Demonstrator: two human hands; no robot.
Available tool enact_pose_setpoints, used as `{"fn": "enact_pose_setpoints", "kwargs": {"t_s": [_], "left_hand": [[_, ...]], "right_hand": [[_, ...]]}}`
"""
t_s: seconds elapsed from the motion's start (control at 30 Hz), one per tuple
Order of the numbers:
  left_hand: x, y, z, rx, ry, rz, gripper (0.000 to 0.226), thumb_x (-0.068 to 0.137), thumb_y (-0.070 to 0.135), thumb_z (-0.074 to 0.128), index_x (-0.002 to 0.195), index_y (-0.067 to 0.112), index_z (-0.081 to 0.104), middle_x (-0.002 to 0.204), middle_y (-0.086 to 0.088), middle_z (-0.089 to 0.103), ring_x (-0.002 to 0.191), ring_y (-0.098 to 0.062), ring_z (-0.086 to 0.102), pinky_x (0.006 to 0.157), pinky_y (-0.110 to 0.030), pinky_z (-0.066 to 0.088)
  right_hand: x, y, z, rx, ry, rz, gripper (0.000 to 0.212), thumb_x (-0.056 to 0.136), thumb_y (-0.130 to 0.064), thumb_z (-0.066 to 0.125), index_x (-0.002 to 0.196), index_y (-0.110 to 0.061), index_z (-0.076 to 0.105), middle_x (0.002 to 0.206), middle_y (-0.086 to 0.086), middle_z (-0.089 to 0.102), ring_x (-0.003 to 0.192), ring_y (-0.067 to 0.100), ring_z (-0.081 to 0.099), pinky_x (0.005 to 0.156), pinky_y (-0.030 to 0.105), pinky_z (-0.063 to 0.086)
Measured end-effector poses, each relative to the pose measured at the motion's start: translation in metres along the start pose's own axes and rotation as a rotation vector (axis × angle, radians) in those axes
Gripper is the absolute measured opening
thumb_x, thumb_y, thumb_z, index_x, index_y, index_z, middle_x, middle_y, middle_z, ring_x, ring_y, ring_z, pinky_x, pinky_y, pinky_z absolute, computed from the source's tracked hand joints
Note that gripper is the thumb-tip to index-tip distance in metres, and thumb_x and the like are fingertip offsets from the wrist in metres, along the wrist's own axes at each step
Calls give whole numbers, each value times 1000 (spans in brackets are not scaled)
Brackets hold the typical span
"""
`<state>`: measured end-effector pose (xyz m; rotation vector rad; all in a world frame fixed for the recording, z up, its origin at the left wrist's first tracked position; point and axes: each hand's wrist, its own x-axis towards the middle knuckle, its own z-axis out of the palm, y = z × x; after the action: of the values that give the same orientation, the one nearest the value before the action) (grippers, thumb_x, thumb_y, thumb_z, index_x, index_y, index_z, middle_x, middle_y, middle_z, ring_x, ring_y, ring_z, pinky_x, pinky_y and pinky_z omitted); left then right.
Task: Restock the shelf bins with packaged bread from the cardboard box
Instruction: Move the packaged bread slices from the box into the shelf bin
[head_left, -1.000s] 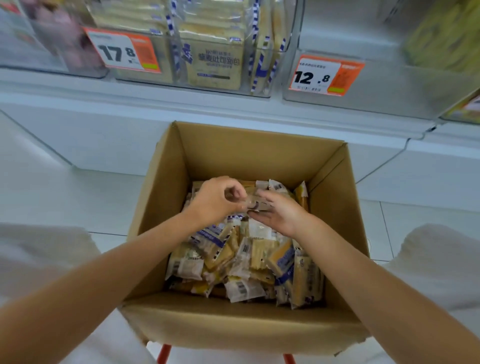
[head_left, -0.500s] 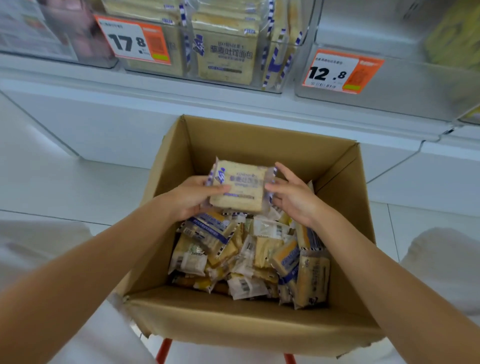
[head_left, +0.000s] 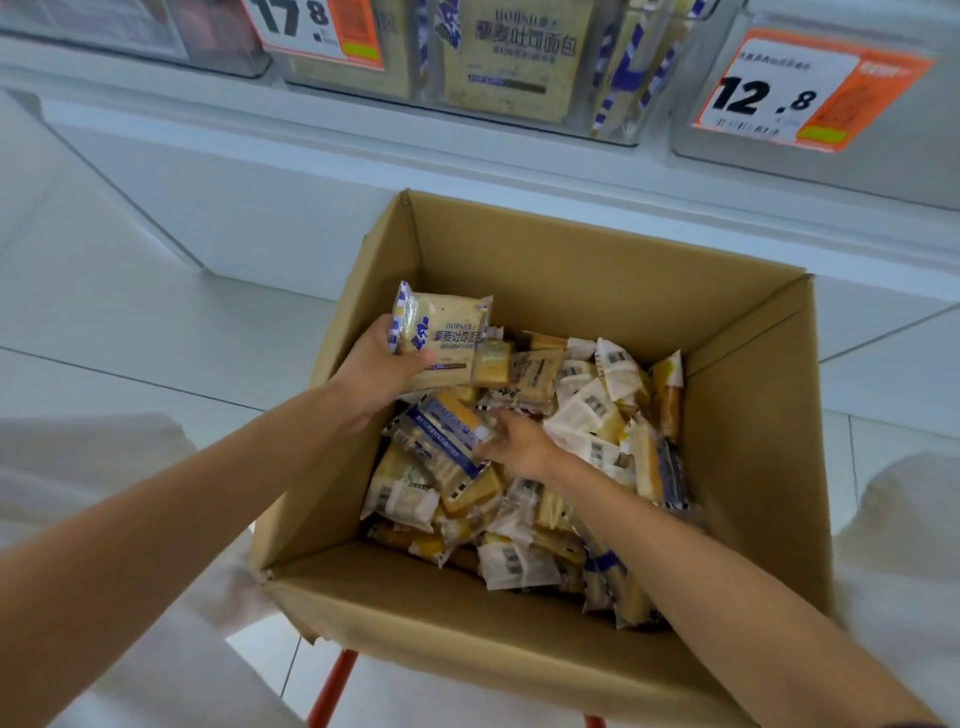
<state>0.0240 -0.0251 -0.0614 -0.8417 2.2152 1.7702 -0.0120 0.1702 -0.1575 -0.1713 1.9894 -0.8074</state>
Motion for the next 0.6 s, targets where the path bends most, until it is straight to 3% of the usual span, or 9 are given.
{"fn": "enact_pose_setpoints", "kwargs": {"t_s": [0.07,0.13,0.23,0.27,0.33,0.4,0.47,0.6], "left_hand": [[-4,0,2,9,-14,1,34,95,12,62,128,16,55,115,0,69,104,-14,67,90,-36,56],[-6,1,3,10,-15,2,31,96,10,59,127,16,57,113,1,69,101,-13,67,86,-32,56],[-4,3,7,18,-5,23,30,97,9,58,126,19,55,110,4,68,97,-8,66,77,-25,56],[-3,3,9,13,-9,26,31,97,10,58,126,20,55,109,5,68,98,-10,65,76,-26,56],[-2,5,15,12,-42,24,31,97,14,59,127,24,54,112,4,68,102,-15,66,80,-36,59],[-3,10,25,-4,-129,10,35,97,20,60,129,29,51,119,3,68,107,-18,66,86,-45,59],[-7,19,38,-108,-247,-12,39,96,29,63,132,33,48,125,4,65,110,-19,66,87,-48,58],[-21,38,68,-126,-409,15,64,78,51,75,132,30,47,119,0,65,106,-20,67,77,-40,60]], "right_hand": [[6,2,7,109,70,33,26,89,-10,68,113,-3,61,104,8,59,101,25,59,96,35,46],[3,-1,3,260,54,36,22,87,0,69,108,1,63,99,6,56,95,19,56,92,32,45],[-22,-13,-25,286,135,-35,16,88,-7,69,104,-5,69,97,5,65,91,18,62,80,30,52],[-34,-18,-38,303,193,-55,7,88,-9,69,95,-11,71,92,2,67,87,17,64,77,30,55],[-60,-27,-63,279,373,-96,9,86,-11,68,83,-19,71,84,-4,67,80,14,64,71,31,57],[-84,-35,-82,252,561,-152,7,83,-15,68,85,-19,73,81,-7,67,73,6,61,65,25,50],[-104,-44,-93,356,653,-212,6,83,-18,71,88,-17,75,83,-7,69,74,6,63,69,23,52],[-123,-57,-85,756,379,-235,17,92,-20,66,104,-9,71,104,7,73,98,16,70,92,32,56]]}}
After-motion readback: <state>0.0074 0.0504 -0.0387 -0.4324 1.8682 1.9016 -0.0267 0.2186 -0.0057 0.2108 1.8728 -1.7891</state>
